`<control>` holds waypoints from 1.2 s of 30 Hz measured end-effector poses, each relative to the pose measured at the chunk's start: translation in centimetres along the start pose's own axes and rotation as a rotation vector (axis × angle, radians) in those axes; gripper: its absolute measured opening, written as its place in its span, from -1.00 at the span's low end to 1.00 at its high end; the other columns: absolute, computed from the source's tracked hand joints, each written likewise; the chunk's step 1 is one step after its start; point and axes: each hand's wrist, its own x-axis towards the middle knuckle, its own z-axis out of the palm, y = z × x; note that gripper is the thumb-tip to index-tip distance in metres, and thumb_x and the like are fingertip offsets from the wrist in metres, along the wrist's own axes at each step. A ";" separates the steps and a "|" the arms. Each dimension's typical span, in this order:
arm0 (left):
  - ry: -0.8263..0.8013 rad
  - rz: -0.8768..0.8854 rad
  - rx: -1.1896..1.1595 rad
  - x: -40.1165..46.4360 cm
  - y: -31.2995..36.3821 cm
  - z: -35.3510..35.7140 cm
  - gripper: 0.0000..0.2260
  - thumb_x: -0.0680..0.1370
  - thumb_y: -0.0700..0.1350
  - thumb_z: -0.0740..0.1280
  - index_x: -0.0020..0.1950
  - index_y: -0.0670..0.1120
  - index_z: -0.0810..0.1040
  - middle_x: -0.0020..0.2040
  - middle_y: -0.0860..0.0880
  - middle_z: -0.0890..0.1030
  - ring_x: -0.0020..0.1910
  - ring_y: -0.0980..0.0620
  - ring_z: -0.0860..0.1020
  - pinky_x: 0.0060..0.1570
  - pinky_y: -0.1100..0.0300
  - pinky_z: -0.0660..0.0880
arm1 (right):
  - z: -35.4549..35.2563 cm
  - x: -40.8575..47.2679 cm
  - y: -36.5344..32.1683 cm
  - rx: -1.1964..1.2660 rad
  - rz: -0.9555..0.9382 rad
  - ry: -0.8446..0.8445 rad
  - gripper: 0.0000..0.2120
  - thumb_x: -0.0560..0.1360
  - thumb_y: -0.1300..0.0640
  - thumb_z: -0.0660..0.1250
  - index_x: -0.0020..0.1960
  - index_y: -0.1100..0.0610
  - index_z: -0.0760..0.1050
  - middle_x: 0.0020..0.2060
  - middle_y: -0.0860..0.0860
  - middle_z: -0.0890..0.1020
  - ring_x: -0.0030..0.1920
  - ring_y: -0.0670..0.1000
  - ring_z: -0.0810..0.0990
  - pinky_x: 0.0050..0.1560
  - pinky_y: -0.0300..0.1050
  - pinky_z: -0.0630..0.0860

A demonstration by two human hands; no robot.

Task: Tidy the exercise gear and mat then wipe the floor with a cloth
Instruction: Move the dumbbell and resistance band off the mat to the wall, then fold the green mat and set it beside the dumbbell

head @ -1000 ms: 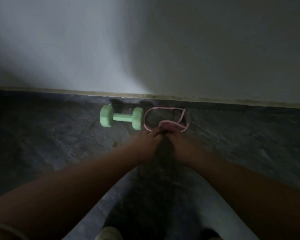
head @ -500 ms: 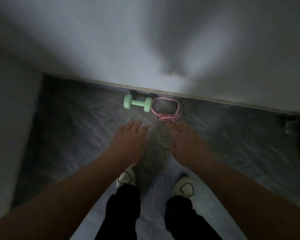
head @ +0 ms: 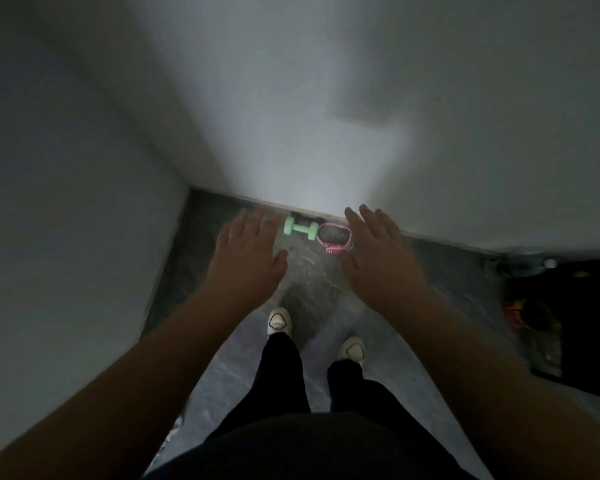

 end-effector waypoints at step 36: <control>0.569 -1.668 -0.196 -82.6 26.9 18.5 -0.40 0.61 0.18 0.12 0.60 0.07 0.01 0.63 -0.08 0.01 0.60 -0.15 -0.03 0.53 -0.15 -0.03 | 3.1 -63.6 -20.2 -0.250 -1.731 -0.303 -0.37 0.54 -0.11 0.11 0.58 0.00 0.10 0.57 0.07 0.17 0.55 0.16 0.11 0.52 0.12 0.08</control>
